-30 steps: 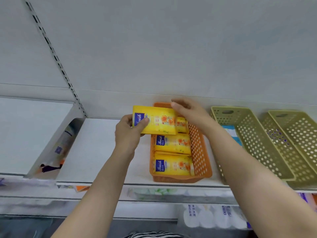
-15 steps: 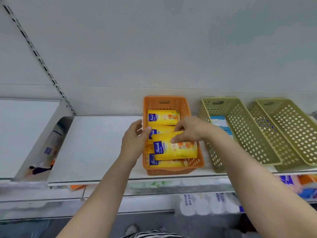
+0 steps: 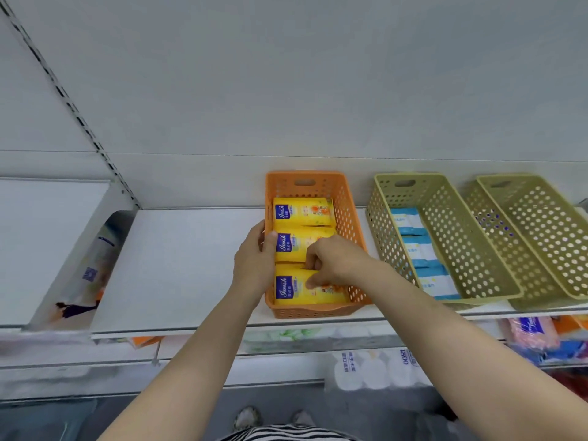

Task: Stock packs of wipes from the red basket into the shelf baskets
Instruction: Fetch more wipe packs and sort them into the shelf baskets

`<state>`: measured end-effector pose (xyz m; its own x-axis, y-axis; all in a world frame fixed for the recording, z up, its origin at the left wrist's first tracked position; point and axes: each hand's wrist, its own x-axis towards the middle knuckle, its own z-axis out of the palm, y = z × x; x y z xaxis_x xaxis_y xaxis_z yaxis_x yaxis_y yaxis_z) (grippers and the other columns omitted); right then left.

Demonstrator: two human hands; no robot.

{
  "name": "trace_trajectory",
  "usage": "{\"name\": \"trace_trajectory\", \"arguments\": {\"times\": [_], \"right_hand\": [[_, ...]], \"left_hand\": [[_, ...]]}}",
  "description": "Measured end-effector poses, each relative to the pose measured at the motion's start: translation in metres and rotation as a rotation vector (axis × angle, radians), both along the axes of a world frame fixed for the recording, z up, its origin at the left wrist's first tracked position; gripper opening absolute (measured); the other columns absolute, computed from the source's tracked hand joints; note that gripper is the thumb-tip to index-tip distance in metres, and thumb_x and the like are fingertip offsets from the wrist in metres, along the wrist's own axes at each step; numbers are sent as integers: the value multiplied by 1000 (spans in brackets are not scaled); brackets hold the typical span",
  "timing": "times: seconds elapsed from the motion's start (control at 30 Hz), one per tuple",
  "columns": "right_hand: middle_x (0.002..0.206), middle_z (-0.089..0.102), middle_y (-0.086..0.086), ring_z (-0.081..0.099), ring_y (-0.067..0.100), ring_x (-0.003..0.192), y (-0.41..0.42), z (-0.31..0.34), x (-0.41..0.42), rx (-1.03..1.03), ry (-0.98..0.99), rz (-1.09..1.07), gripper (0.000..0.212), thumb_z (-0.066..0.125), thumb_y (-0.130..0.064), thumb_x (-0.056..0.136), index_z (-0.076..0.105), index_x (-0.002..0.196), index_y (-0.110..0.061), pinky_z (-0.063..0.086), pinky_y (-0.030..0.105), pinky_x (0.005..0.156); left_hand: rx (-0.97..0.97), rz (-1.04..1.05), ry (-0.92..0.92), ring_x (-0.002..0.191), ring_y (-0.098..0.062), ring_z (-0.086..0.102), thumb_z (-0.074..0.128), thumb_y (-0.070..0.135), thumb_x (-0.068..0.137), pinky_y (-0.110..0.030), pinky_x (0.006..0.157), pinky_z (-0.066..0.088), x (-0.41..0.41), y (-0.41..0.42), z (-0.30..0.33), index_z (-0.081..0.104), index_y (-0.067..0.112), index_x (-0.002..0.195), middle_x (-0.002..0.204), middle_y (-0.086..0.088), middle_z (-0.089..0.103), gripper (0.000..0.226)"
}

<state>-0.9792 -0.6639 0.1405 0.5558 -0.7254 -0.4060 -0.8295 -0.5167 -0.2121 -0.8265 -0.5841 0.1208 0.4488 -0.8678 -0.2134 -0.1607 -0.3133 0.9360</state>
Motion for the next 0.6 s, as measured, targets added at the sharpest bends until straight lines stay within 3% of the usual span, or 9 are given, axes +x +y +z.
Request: {"name": "trace_trajectory", "arguments": {"times": [0.17,0.23,0.3,0.4,0.5,0.6], "right_hand": [[100,58,-11,58,15,97,-3,-4,2,-17,-171,-45,45,84,-48,70,61,105,-31,53,36,85],[122,56,-7,50,18,118,-3,-7,8,-101,-295,-114,56,76,-53,77,56,125,-31,46,39,99],[156,33,0,24,23,146,-7,-13,16,-154,-326,-164,73,63,-57,87,36,150,-31,28,45,117],[167,-8,0,-11,20,153,-18,-26,24,-103,-248,-259,80,40,-63,97,5,159,-28,7,48,124],[165,-18,2,-19,20,151,-23,-42,26,-78,-110,-246,80,28,-65,98,-7,159,-25,0,47,124],[164,-21,3,-21,20,151,-23,-48,26,-109,-36,-203,79,21,-66,98,-11,158,-25,-3,47,123]], "left_hand": [[-11,20,11,97,-11,67,42,40,105,-31,78,58,-2,-2,-3,52,33,132,115,10,65,30],[-17,22,12,96,-10,67,42,39,105,-29,76,57,-3,-2,-4,52,33,133,115,11,65,31],[-19,19,3,96,-8,65,42,40,105,-28,74,56,-2,-3,-4,51,34,134,113,12,63,32],[-15,-5,-22,96,-9,64,41,40,105,-29,76,56,0,-3,-4,50,33,136,113,12,61,33],[-22,-26,-38,93,-8,62,41,39,105,-27,74,54,2,-4,-5,49,32,137,111,13,59,33],[-28,-31,-46,98,-12,64,41,40,105,-36,83,58,3,-5,-8,49,33,137,112,12,60,33]]}}
